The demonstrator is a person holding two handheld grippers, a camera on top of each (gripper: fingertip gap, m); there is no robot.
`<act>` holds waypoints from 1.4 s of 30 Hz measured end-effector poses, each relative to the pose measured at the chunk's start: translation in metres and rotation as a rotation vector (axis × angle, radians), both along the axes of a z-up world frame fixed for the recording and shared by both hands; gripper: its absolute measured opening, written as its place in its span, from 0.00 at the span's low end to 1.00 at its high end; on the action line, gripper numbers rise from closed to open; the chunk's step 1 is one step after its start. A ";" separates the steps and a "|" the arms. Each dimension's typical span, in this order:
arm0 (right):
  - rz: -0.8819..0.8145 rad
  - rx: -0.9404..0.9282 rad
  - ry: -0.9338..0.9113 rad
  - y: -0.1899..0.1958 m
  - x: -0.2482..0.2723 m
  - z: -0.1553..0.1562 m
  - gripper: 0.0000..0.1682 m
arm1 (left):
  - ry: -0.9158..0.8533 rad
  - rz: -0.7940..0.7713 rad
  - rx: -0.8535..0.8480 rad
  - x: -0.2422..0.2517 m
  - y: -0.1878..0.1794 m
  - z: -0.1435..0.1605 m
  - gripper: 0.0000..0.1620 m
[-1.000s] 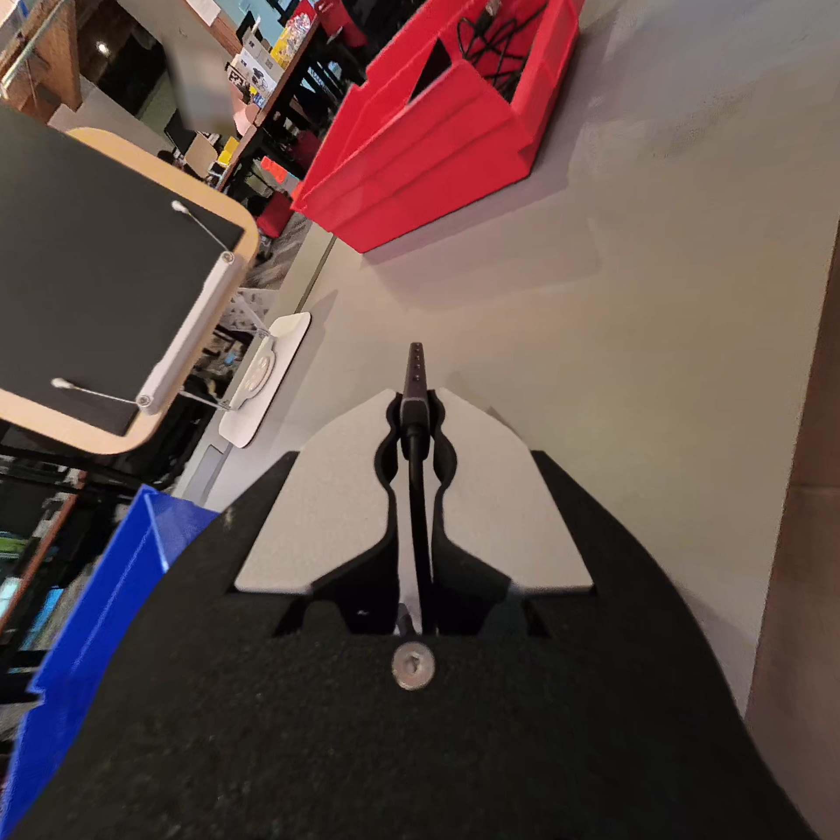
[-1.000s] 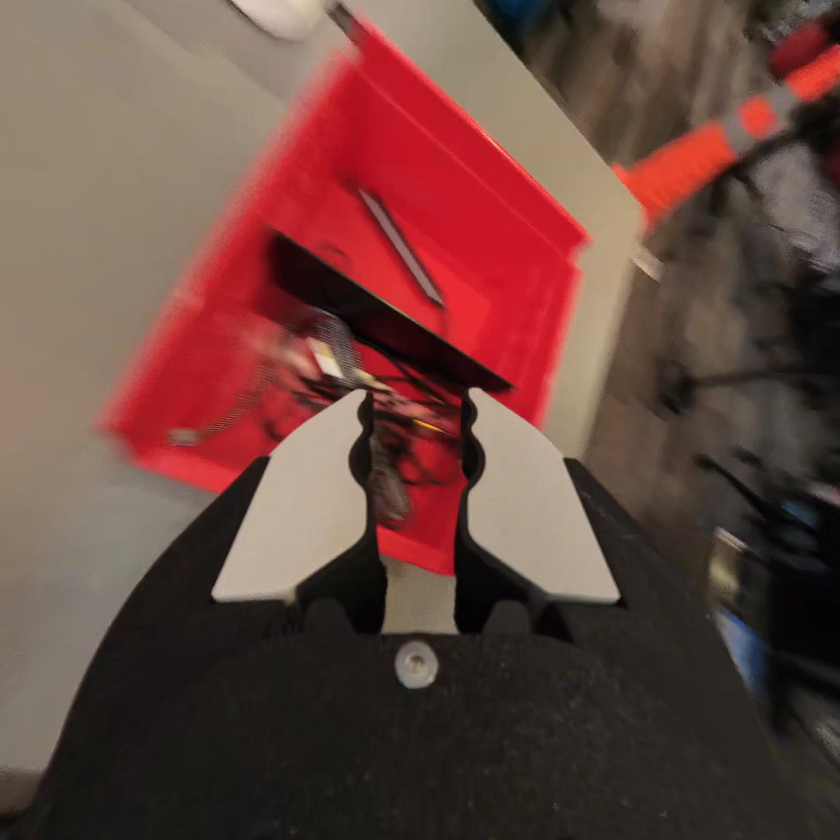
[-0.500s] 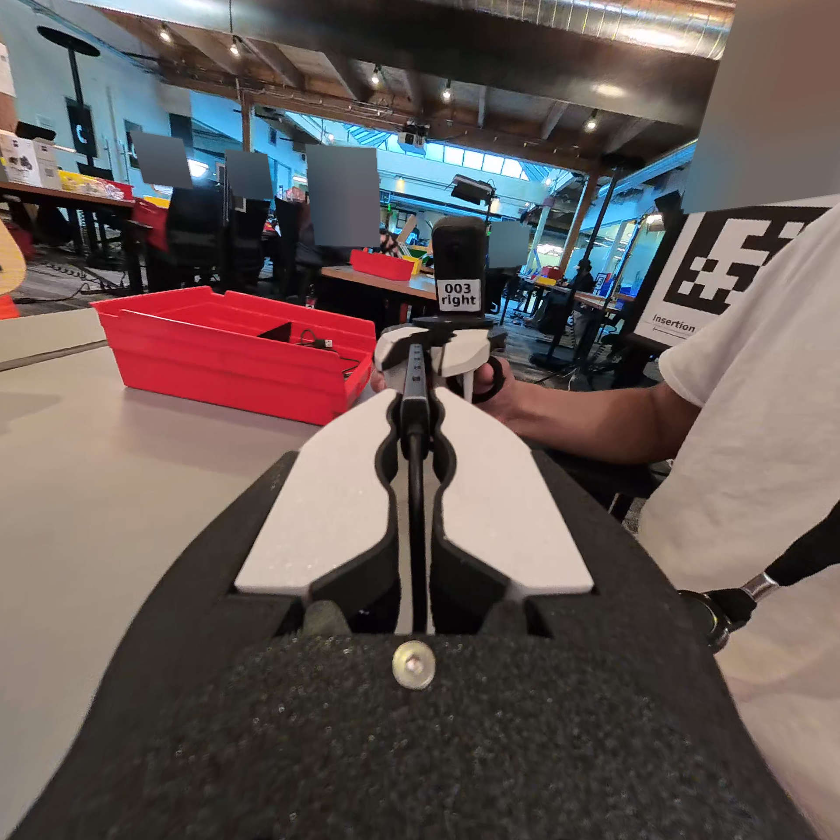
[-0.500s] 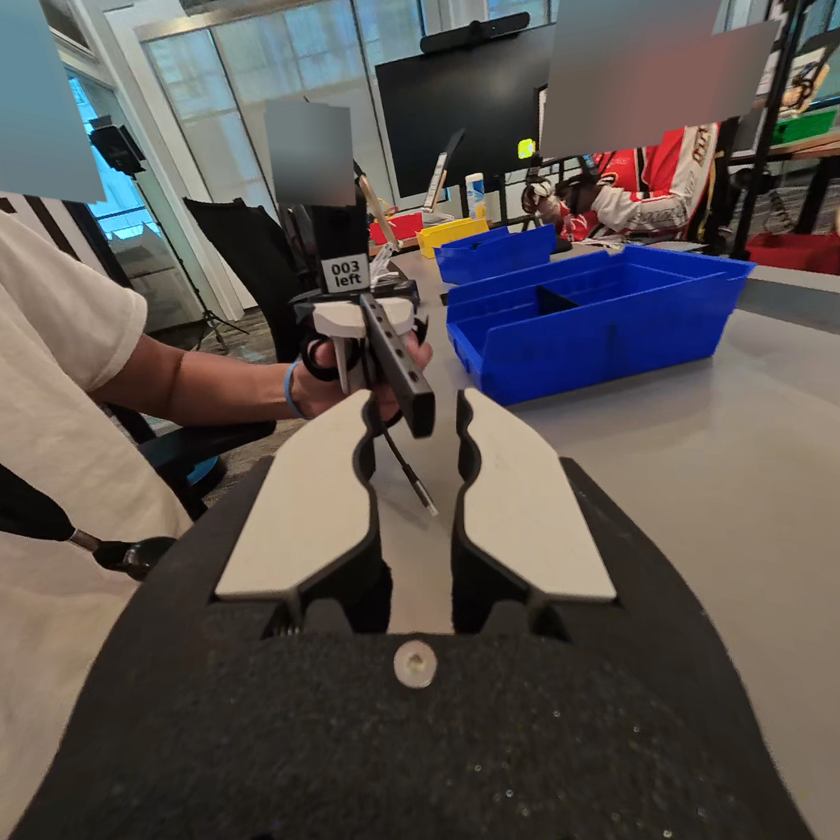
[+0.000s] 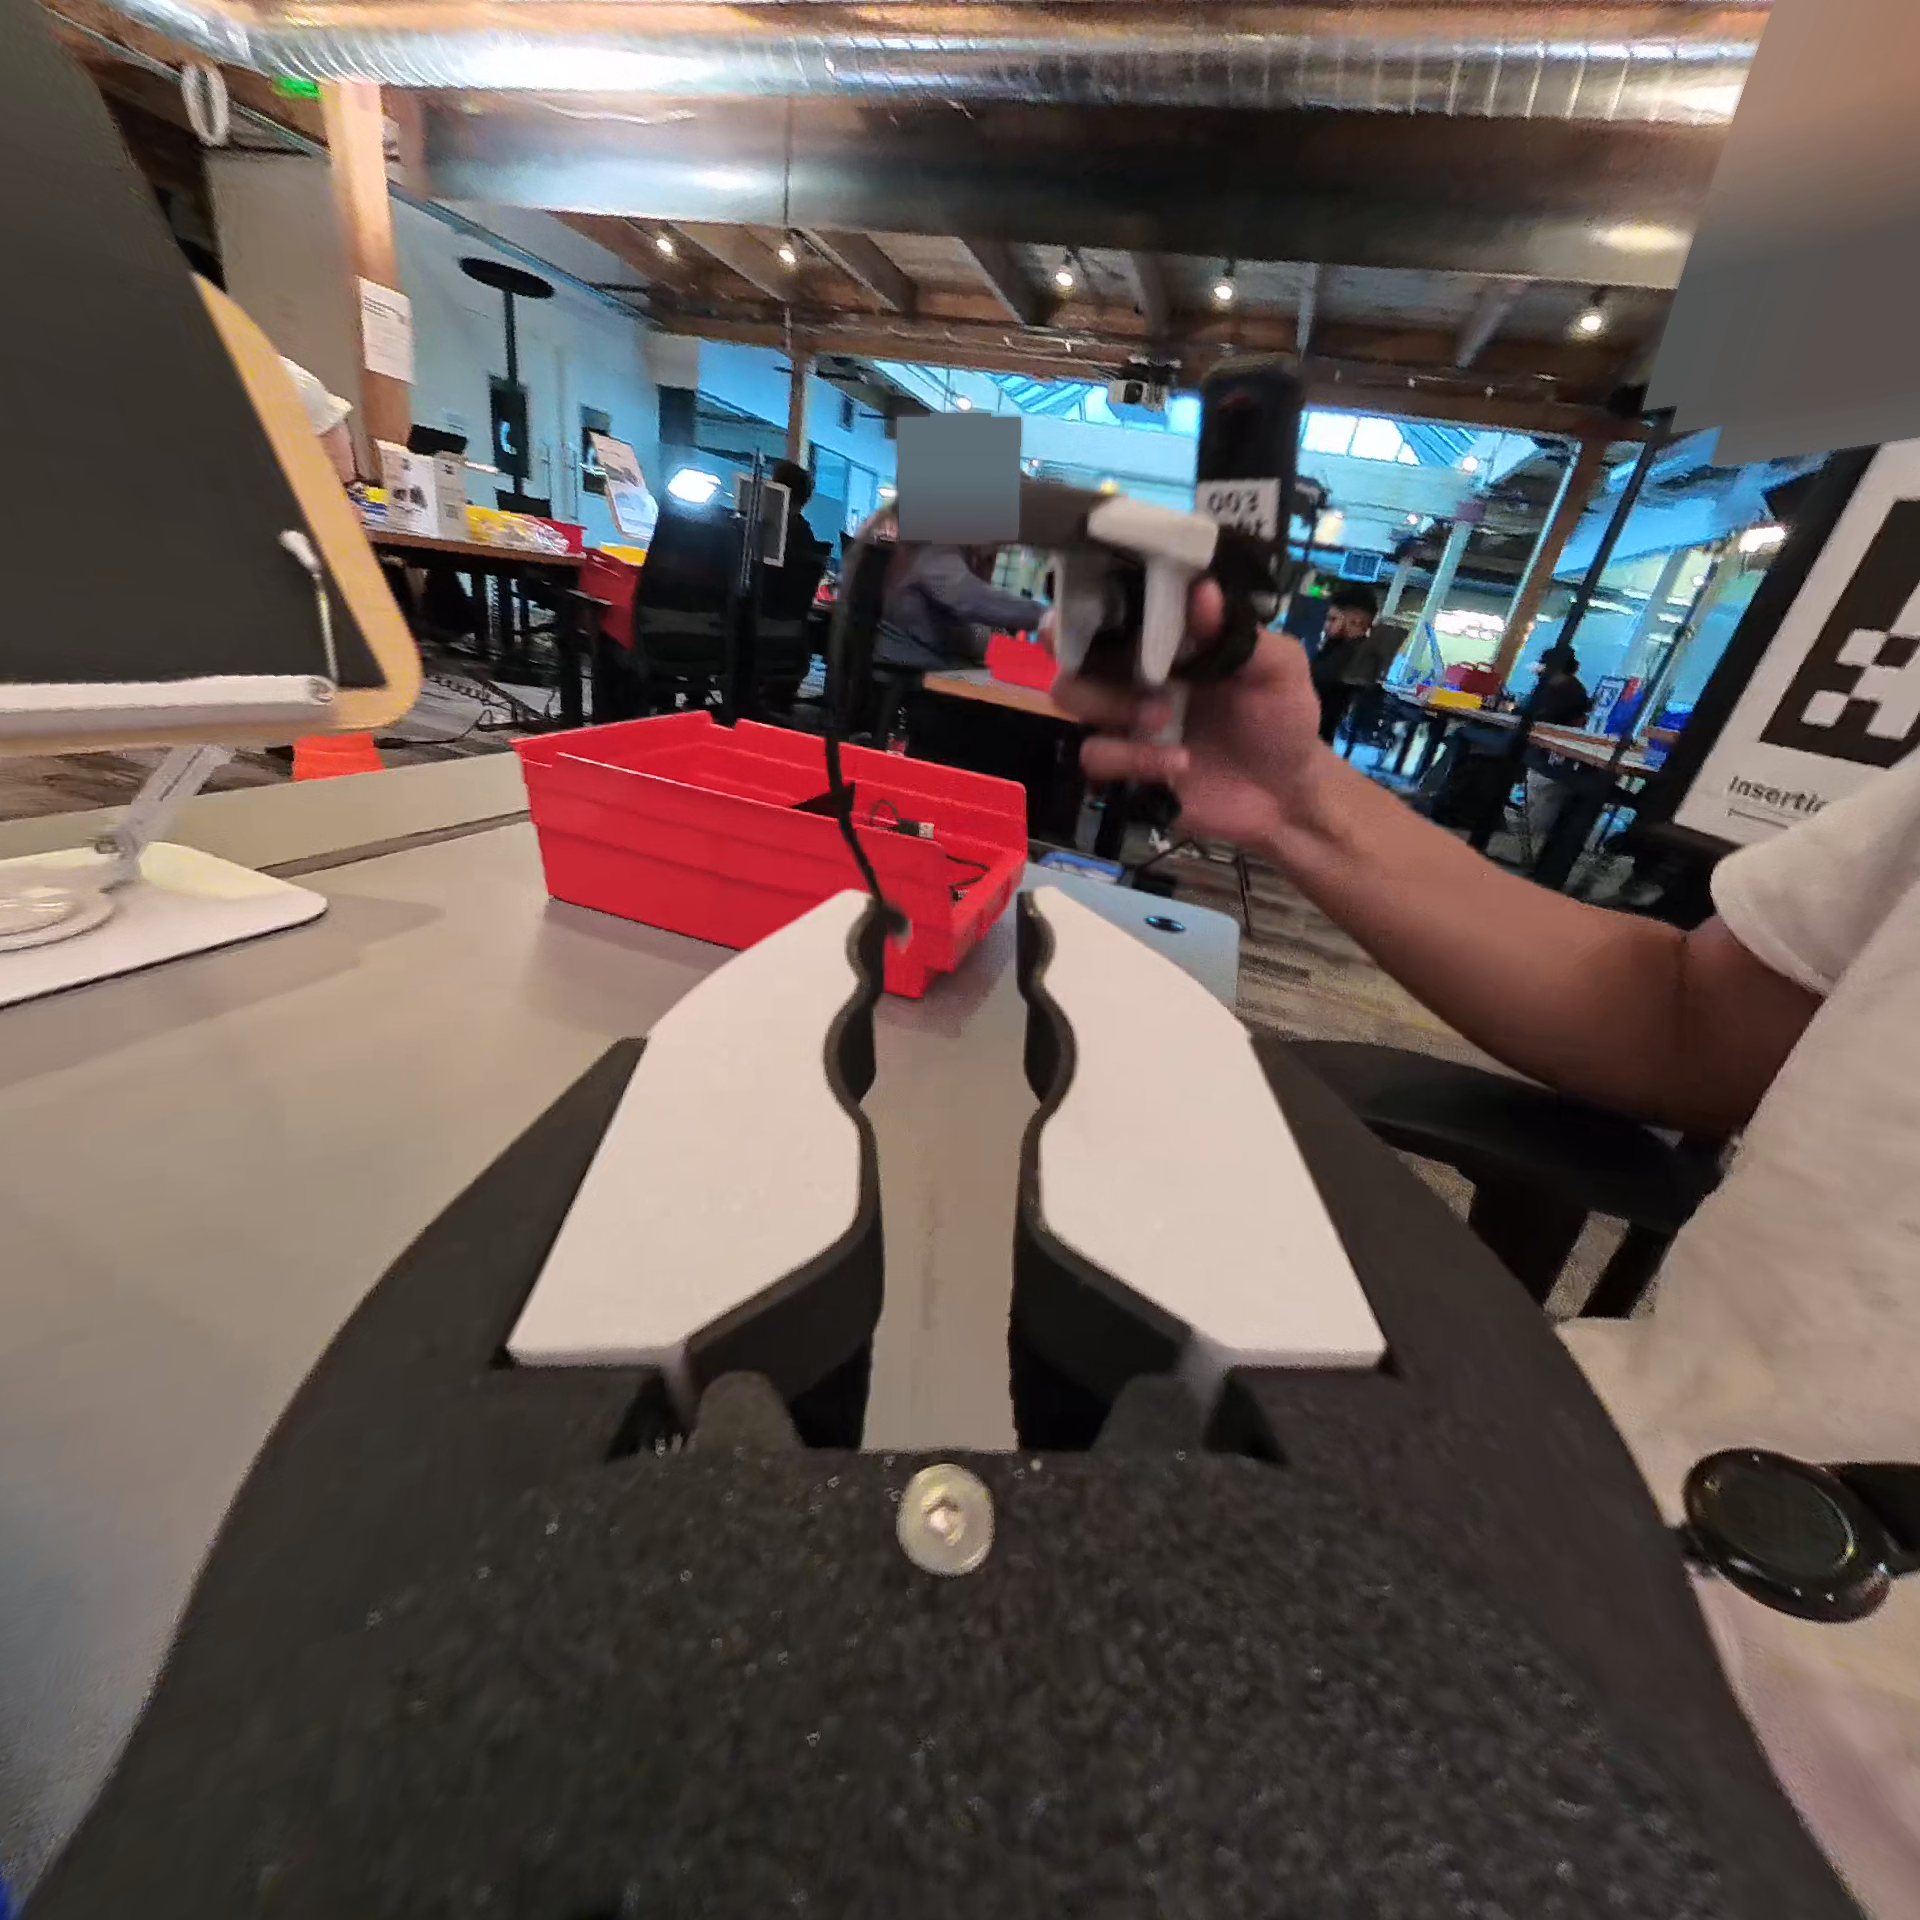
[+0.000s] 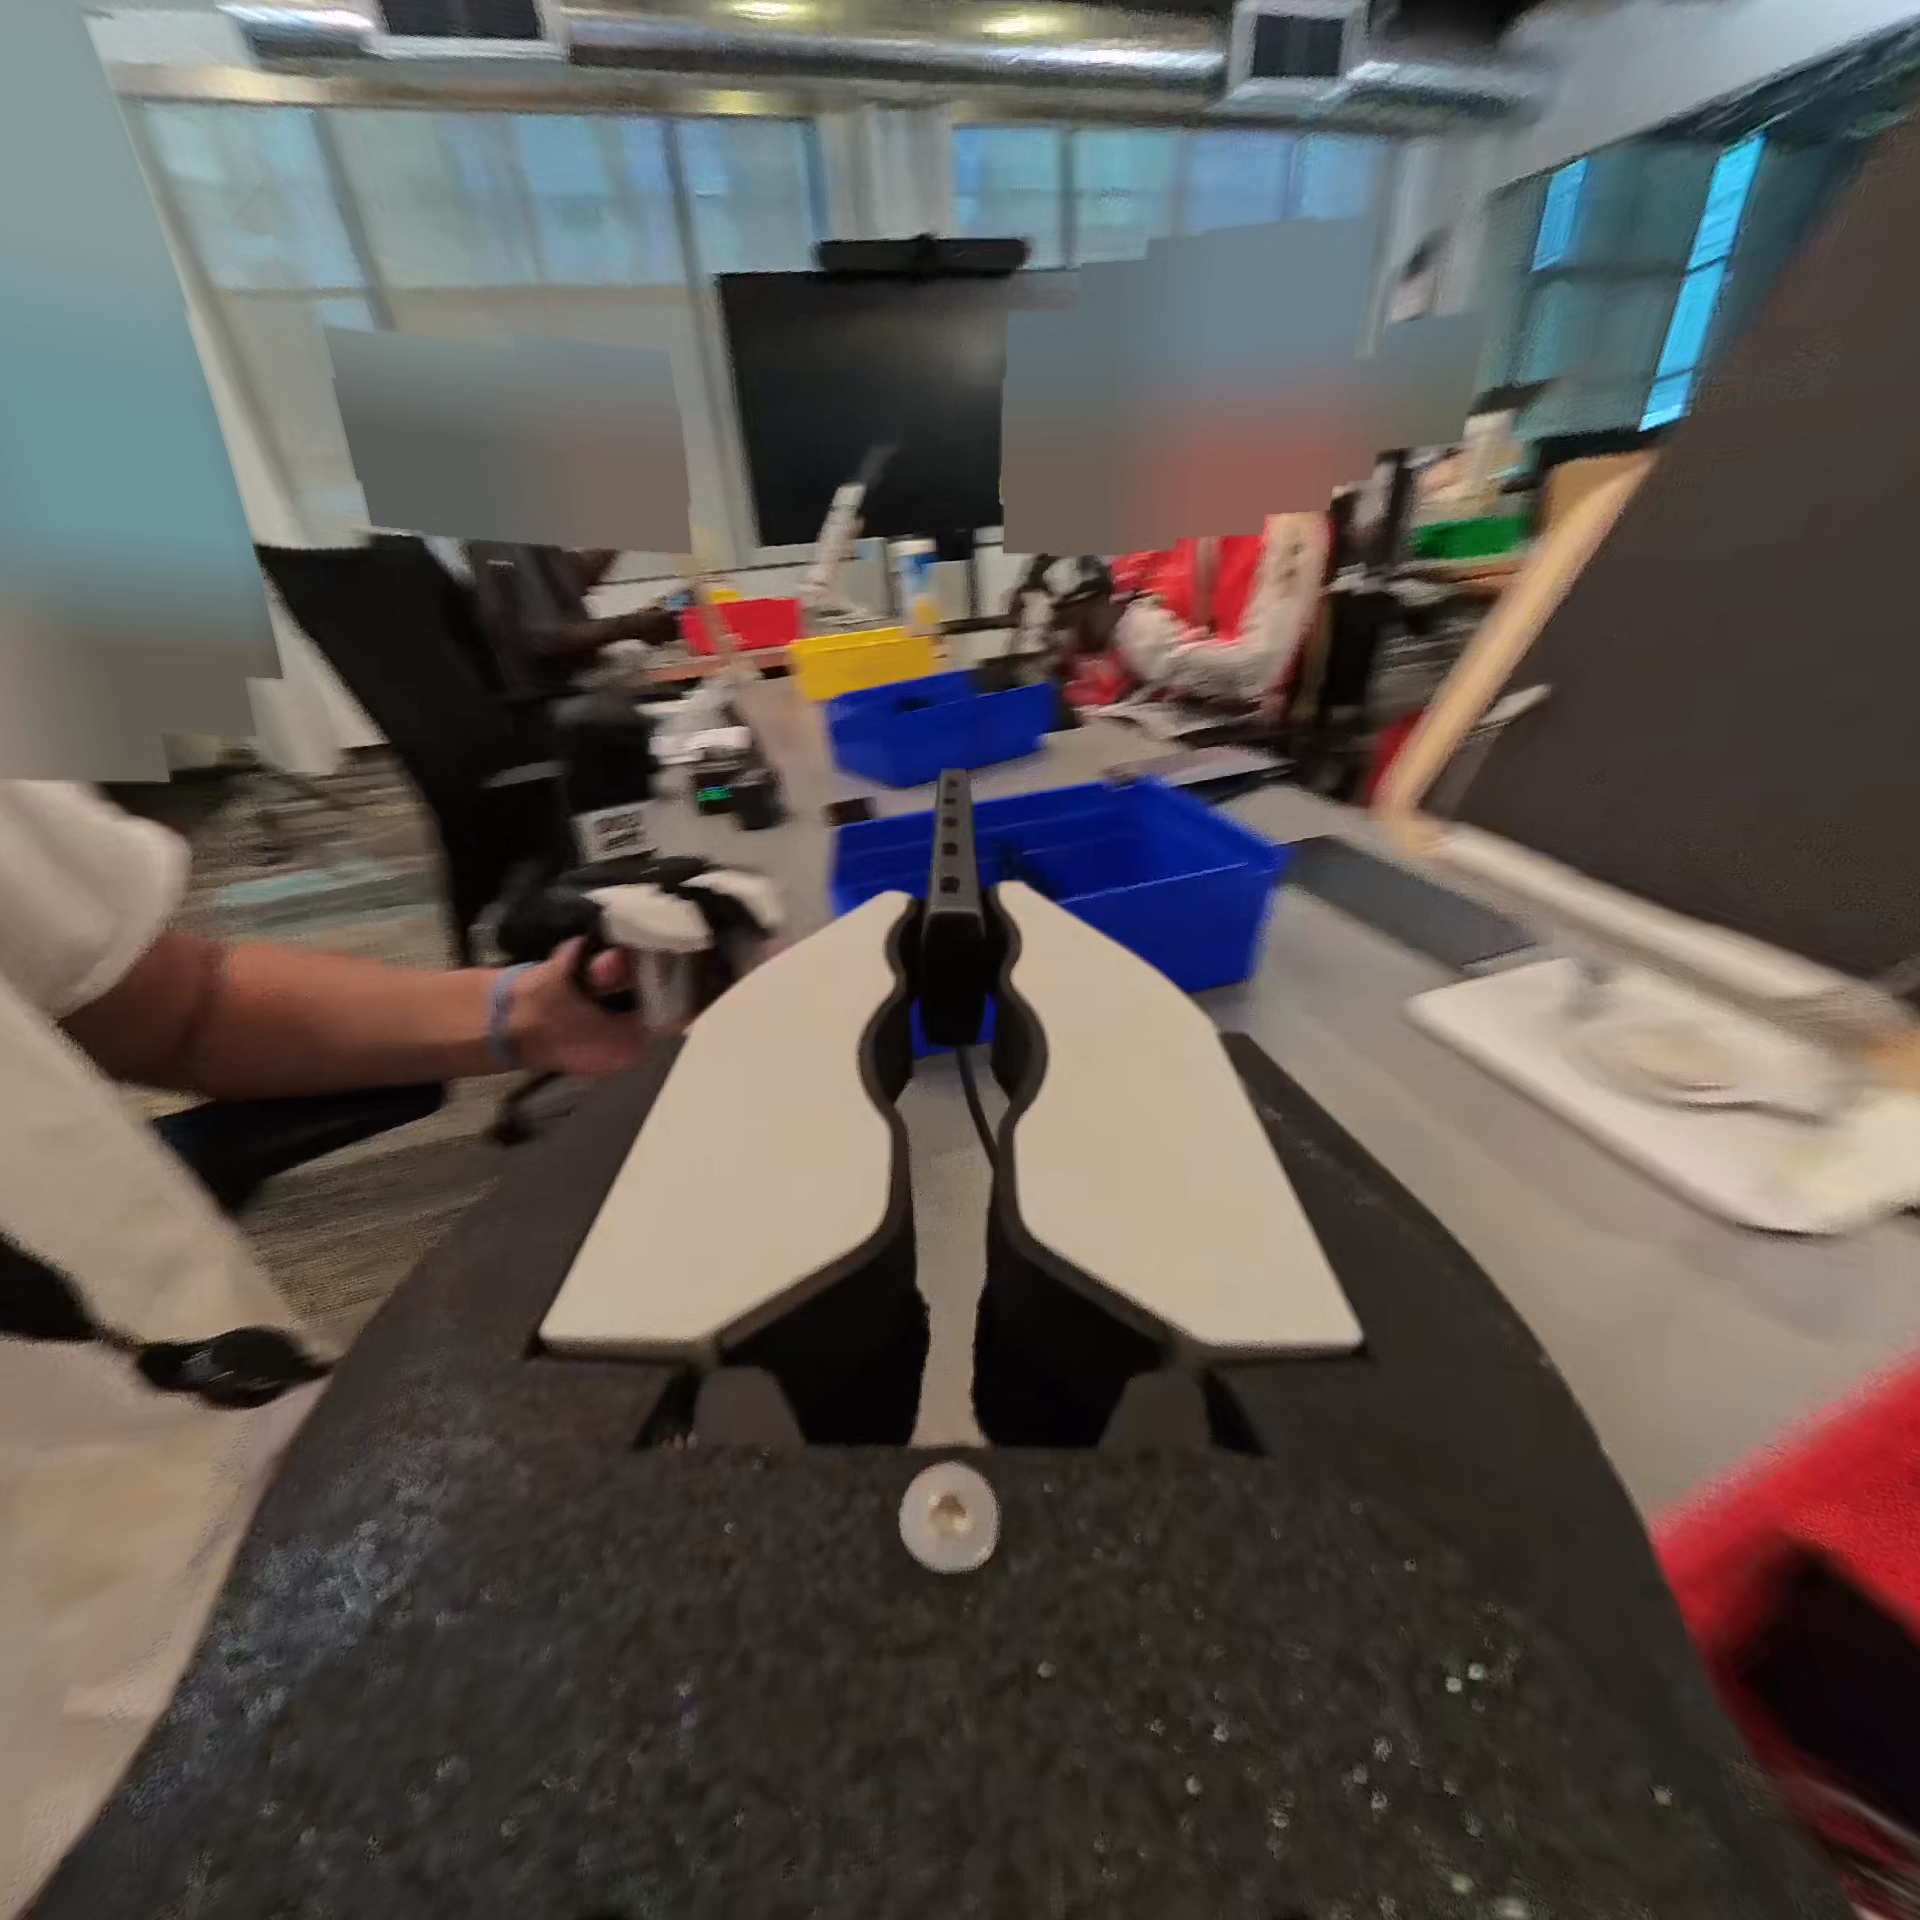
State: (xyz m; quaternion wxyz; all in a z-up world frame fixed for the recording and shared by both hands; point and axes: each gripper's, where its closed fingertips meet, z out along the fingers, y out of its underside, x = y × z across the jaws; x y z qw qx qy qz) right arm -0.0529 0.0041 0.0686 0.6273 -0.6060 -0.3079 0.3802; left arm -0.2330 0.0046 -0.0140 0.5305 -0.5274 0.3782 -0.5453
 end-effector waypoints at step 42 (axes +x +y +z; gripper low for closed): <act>-0.968 -0.381 -0.915 0.148 0.225 -0.101 0.27 | 0.394 0.578 -0.127 -0.075 0.031 -0.055 0.22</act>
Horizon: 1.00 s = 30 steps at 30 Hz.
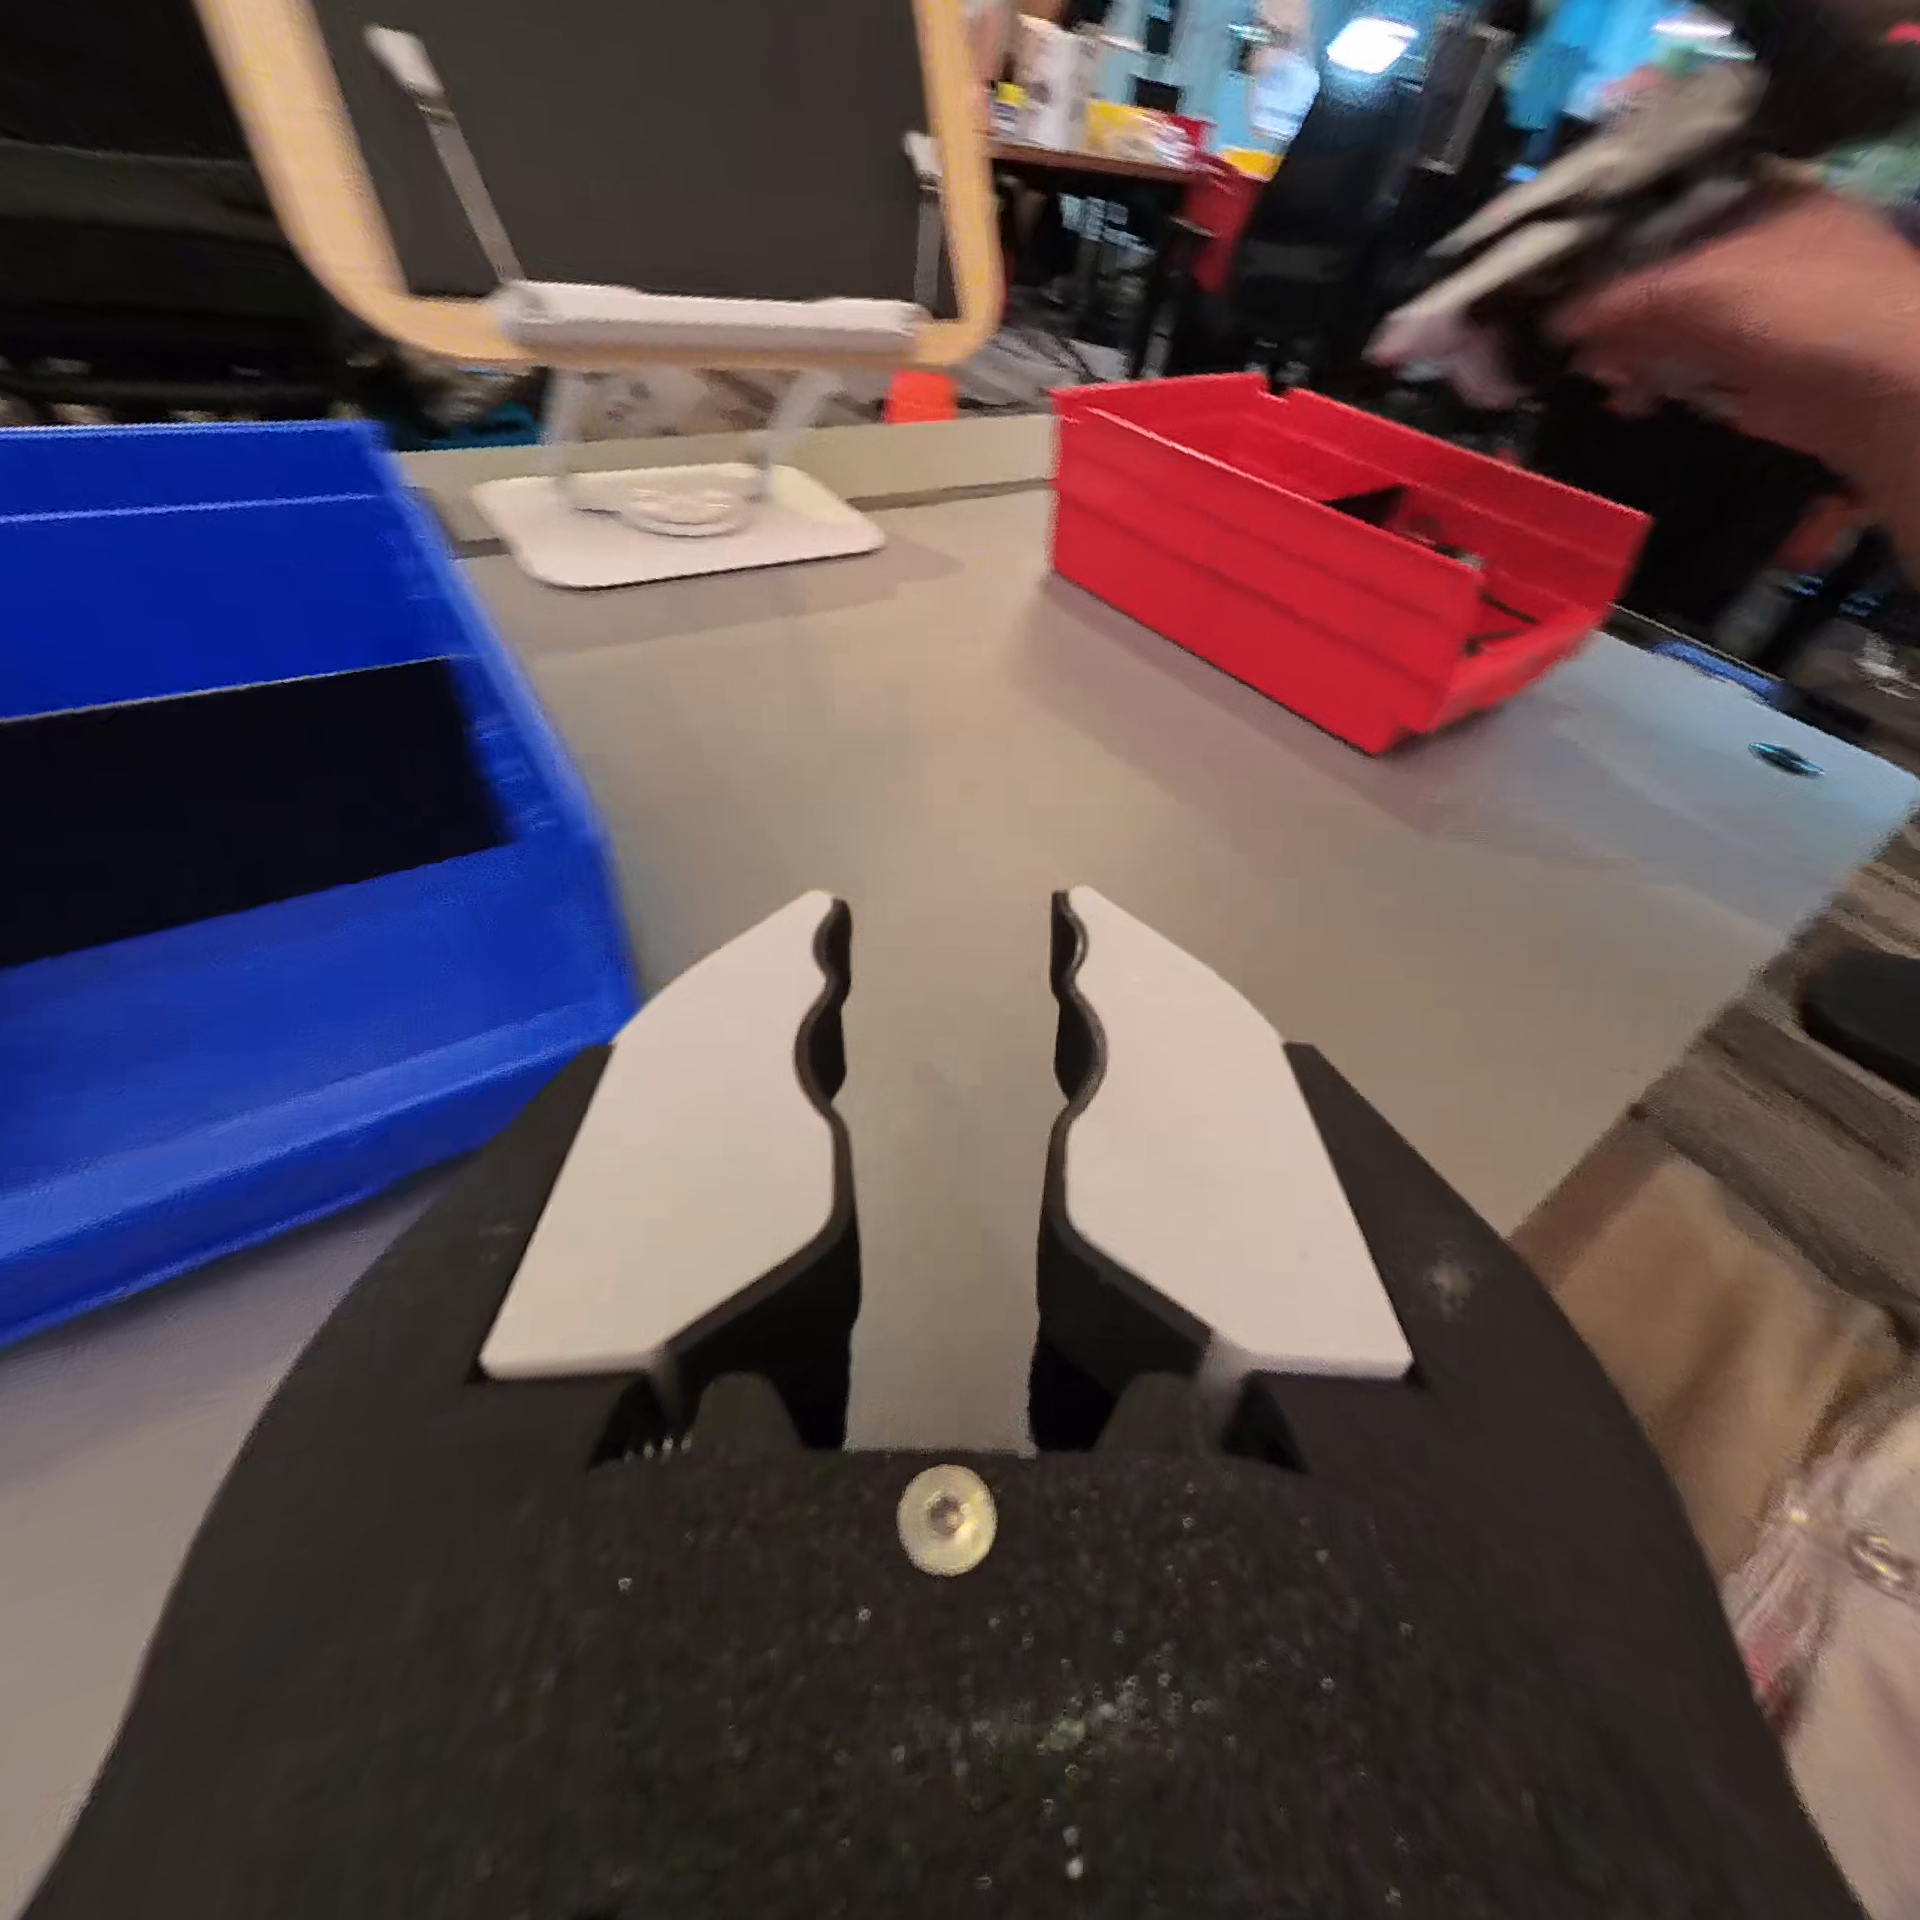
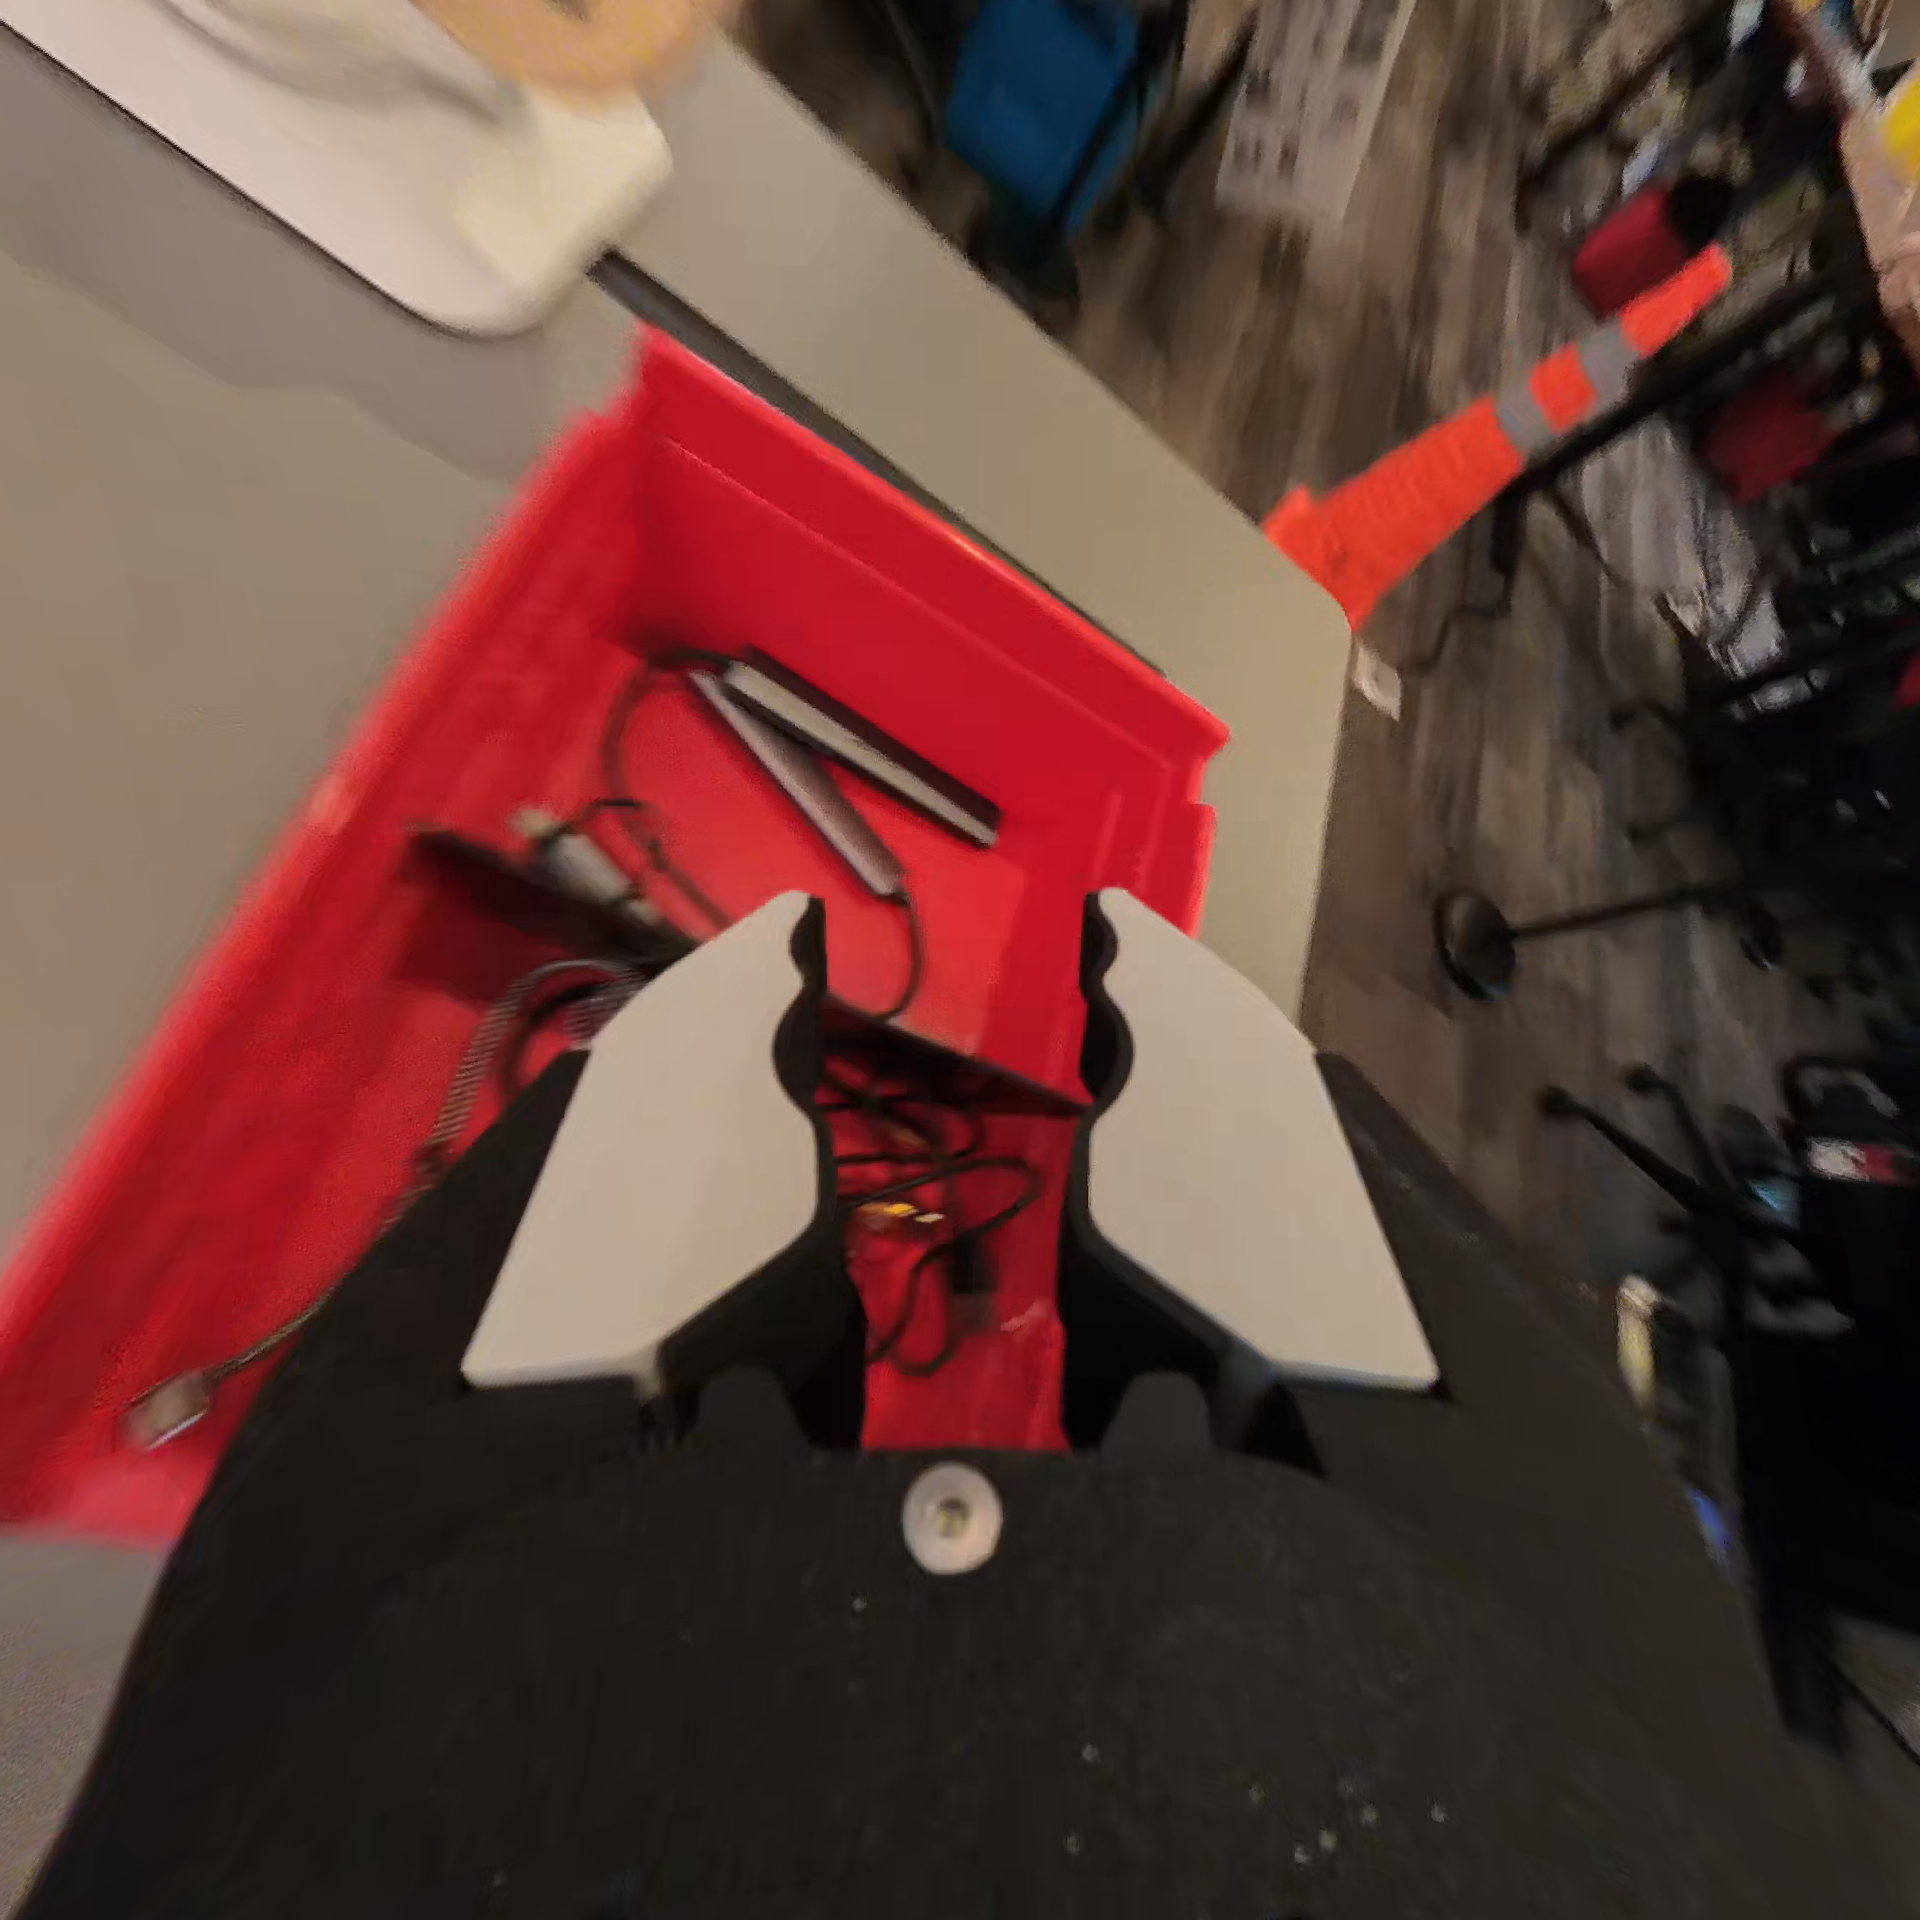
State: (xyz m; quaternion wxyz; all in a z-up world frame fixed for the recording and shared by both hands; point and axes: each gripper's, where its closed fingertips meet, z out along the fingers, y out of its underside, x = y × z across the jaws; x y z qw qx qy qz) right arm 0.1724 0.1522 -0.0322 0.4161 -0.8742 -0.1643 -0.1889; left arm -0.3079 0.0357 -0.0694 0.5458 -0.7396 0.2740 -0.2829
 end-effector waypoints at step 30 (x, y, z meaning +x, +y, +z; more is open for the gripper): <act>-0.024 0.294 0.685 -0.164 -0.089 -0.096 0.14 | 0.151 0.395 -0.150 -0.115 0.034 -0.061 0.18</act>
